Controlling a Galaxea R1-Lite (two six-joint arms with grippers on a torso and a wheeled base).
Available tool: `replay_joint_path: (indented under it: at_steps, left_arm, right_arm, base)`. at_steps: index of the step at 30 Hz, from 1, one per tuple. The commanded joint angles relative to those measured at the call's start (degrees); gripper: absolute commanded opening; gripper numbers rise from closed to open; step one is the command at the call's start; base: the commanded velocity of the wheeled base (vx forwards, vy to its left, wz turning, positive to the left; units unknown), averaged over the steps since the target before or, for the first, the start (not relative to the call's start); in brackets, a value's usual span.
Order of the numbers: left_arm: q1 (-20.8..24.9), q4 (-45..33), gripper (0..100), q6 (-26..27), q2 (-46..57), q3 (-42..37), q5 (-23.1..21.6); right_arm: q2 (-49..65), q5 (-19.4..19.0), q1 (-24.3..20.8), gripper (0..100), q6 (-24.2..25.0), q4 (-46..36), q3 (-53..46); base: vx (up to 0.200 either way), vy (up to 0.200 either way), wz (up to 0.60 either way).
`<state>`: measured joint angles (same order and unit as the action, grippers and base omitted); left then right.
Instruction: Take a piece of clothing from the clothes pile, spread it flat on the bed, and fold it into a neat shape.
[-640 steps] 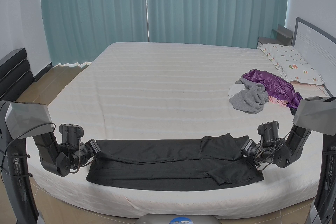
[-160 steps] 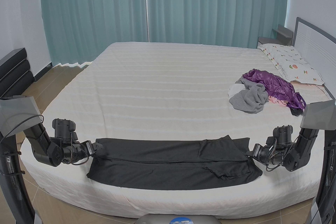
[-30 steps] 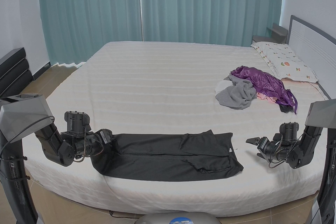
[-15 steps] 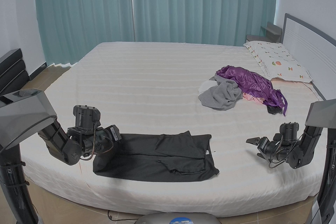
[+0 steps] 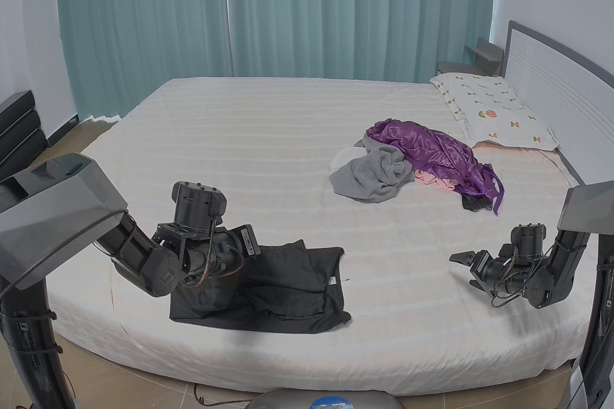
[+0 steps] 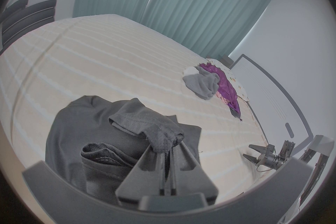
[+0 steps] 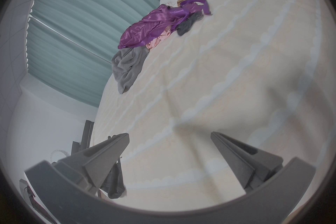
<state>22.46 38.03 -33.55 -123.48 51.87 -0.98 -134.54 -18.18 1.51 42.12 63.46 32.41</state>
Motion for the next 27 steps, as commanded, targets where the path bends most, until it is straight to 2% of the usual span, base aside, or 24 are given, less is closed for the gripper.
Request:
replay_joint_path:
  at_steps: [1, 10, 11, 17, 23, 27]
  left_arm:
    - [2.2, -0.6, 0, 0.0, -2.0, 1.9, 0.0]
    - [5.1, -1.2, 0, 0.1, -9.3, 6.7, 2.3]
    - [5.2, -1.2, 100, 0.1, -9.4, 6.7, 2.3]
    - [7.5, -1.1, 100, 0.0, -10.8, 7.7, 4.3]
    - [7.6, -0.6, 100, -0.3, -9.3, 4.5, 5.3]
    - [5.5, 2.3, 100, -5.0, -3.7, -1.9, 4.6]
  right_arm:
    - [-0.1, 0.0, 0.0, 100, 0.0, 0.0, -0.1]
    - [-0.1, 0.0, 0.0, 100, -0.3, 0.0, -0.2]
    - [-0.1, 0.0, 0.0, 100, -0.3, 0.0, -0.2]
    - [-0.2, 0.0, 0.0, 100, -0.4, 0.0, -0.2]
    - [-0.2, 0.0, 0.0, 100, -0.4, 0.0, -0.3]
    - [-0.2, 0.0, -0.1, 100, -0.4, 0.0, -0.3]
  base:
    - [0.000, -0.200, 0.00]
    - [0.000, 0.000, 0.00]
    - [0.000, 0.000, 0.00]
    - [0.000, 0.000, 0.00]
    - [0.000, 0.000, 0.00]
    - [0.000, 0.000, 0.00]
